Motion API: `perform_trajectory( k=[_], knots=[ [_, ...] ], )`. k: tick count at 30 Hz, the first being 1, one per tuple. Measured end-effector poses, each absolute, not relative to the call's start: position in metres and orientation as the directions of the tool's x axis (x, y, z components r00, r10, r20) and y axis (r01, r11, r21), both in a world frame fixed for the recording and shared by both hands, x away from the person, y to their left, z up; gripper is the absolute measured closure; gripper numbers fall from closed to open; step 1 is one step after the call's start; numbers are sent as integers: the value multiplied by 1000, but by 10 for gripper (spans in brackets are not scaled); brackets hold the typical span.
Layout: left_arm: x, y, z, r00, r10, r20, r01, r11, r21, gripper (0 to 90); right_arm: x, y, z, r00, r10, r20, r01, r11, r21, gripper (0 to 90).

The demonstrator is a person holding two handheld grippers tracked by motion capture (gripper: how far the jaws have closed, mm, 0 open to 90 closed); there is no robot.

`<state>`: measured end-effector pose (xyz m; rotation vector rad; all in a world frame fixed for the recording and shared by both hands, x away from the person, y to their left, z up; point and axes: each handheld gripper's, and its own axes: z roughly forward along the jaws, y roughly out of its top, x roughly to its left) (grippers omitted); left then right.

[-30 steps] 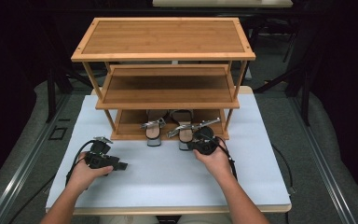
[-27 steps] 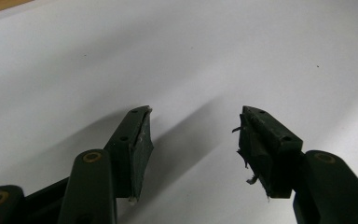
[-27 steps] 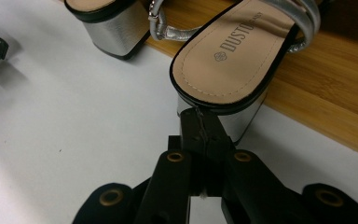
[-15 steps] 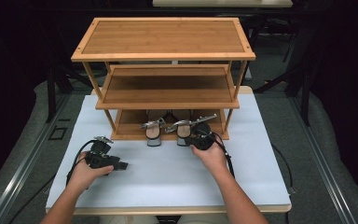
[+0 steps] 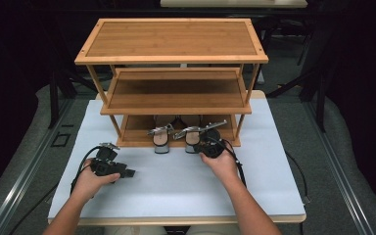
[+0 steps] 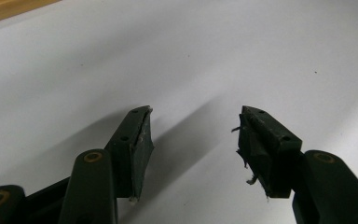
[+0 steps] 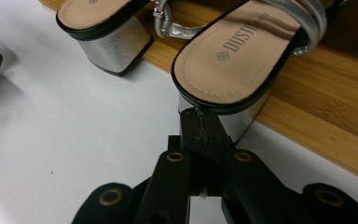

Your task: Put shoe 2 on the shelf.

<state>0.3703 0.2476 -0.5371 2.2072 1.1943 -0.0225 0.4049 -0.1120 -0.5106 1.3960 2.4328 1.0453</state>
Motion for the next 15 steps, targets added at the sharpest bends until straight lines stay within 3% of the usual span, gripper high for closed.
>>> perform_trajectory(
  k=[9, 15],
  knots=[
    [375, 245, -533, 587, 759, -281, 750, -380, 541, 469, 396, -123, -508, -532, 828, 179, 704, 315, 637, 882],
    [385, 227, -531, 604, 749, -273, 736, -393, 551, 566, 396, -130, -510, -510, 846, 156, 702, 305, 643, 877]
  ],
)
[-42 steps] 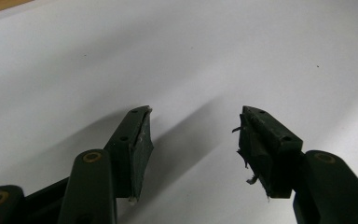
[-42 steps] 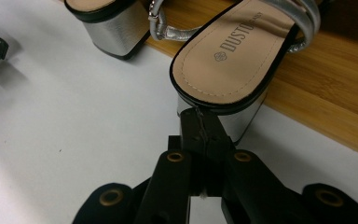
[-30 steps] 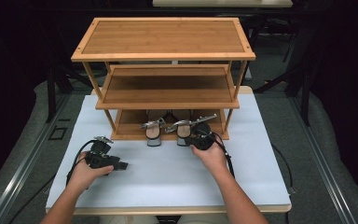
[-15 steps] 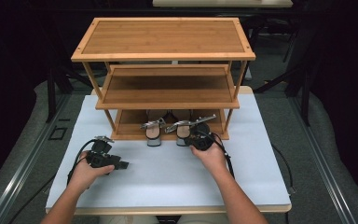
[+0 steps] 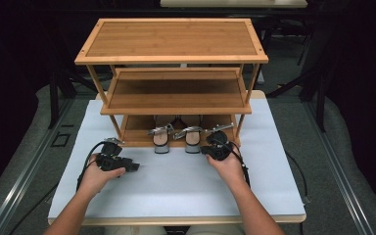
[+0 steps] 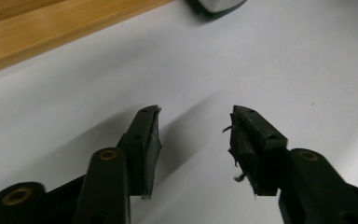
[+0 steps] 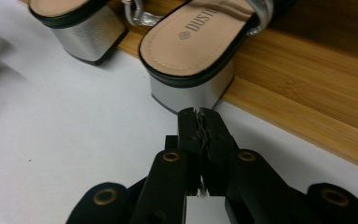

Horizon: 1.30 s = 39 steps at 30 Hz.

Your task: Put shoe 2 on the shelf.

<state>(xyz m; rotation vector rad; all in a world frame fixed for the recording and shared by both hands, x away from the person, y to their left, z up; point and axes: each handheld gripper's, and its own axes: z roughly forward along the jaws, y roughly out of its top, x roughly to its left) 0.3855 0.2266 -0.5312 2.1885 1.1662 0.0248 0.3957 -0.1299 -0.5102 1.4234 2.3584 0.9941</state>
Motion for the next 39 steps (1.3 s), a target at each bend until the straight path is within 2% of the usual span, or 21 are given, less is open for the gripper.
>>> perform_trajectory(
  k=[10, 17, 39],
  knots=[
    [406, 197, -525, 634, 749, -194, 684, -425, 593, 782, 398, -128, -513, -500, 855, 140, 697, 301, 650, 875],
    [415, 182, -530, 624, 759, -186, 684, -415, 600, 891, 402, -125, -517, -498, 852, 162, 701, 286, 653, 875],
    [424, 162, -531, 638, 731, -243, 692, -405, 597, 900, 403, -116, -519, -500, 846, 187, 704, 271, 657, 878]
  ],
)
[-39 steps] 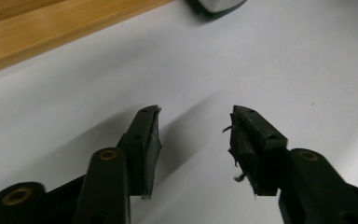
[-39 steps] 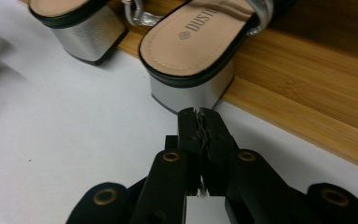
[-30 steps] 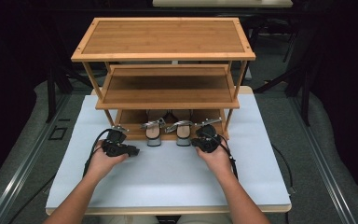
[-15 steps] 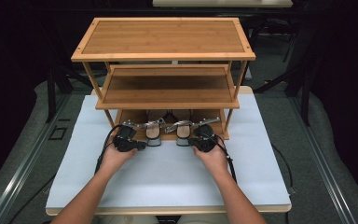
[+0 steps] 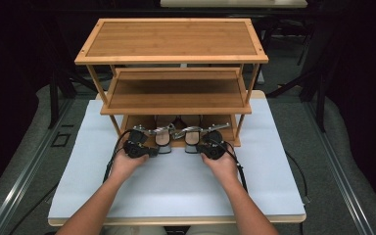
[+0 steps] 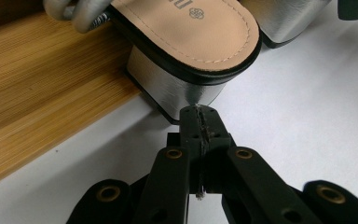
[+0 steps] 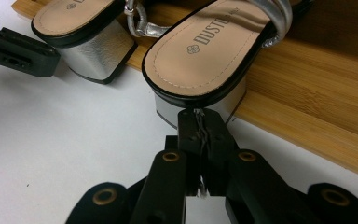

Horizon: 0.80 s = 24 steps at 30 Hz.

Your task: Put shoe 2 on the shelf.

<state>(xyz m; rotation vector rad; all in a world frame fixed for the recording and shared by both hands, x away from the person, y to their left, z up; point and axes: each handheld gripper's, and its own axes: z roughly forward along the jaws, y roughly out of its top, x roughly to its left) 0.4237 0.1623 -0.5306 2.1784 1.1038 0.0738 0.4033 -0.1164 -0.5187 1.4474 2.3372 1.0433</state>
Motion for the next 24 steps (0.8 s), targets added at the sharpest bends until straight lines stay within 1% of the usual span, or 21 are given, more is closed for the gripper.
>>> perform_trajectory(
  k=[6, 9, 18, 20, 24],
  knots=[
    [425, 163, -531, 636, 727, -257, 697, -400, 595, 900, 404, -114, -519, -500, 848, 177, 700, 275, 660, 878],
    [425, 162, -530, 636, 727, -257, 699, -403, 591, 900, 404, -114, -519, -506, 840, 194, 704, 272, 656, 878],
    [423, 163, -528, 644, 726, -241, 688, -412, 597, 898, 402, -116, -518, -506, 841, 194, 704, 272, 656, 877],
    [421, 165, -526, 644, 727, -239, 685, -408, 604, 898, 400, -117, -516, -499, 850, 170, 701, 280, 656, 876],
    [417, 170, -522, 649, 725, -231, 679, -415, 606, 898, 396, -122, -514, -513, 840, 176, 694, 285, 661, 874]
  ],
)
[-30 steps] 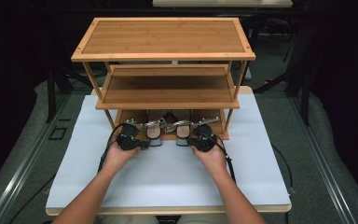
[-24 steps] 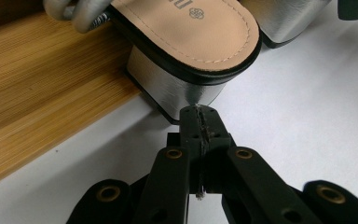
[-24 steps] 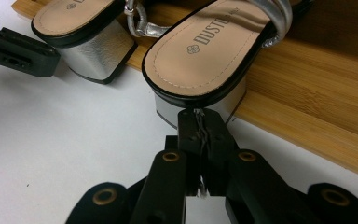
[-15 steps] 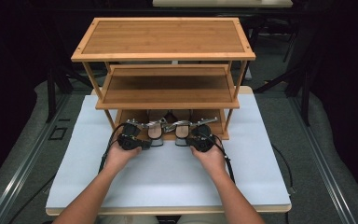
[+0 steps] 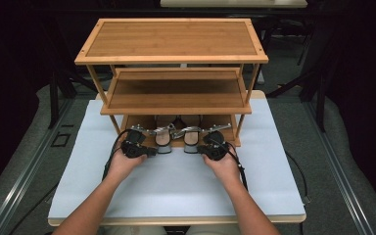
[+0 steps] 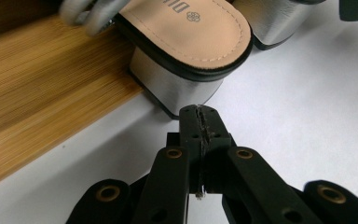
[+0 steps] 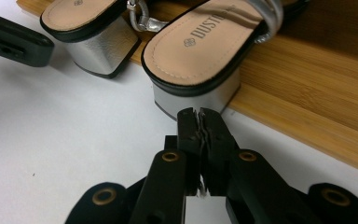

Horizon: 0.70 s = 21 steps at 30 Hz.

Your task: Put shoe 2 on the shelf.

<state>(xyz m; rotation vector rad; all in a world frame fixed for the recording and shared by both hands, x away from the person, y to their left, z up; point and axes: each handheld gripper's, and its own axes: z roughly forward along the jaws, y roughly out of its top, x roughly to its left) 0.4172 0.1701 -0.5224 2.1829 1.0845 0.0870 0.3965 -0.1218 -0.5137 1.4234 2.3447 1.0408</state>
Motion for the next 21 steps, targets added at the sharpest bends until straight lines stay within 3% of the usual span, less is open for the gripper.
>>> perform_trajectory(
  k=[21],
  knots=[
    [373, 223, -522, 628, 751, -204, 671, -391, 630, 897, 342, -165, -518, -472, 867, 162, 674, 236, 701, 870]
  ],
)
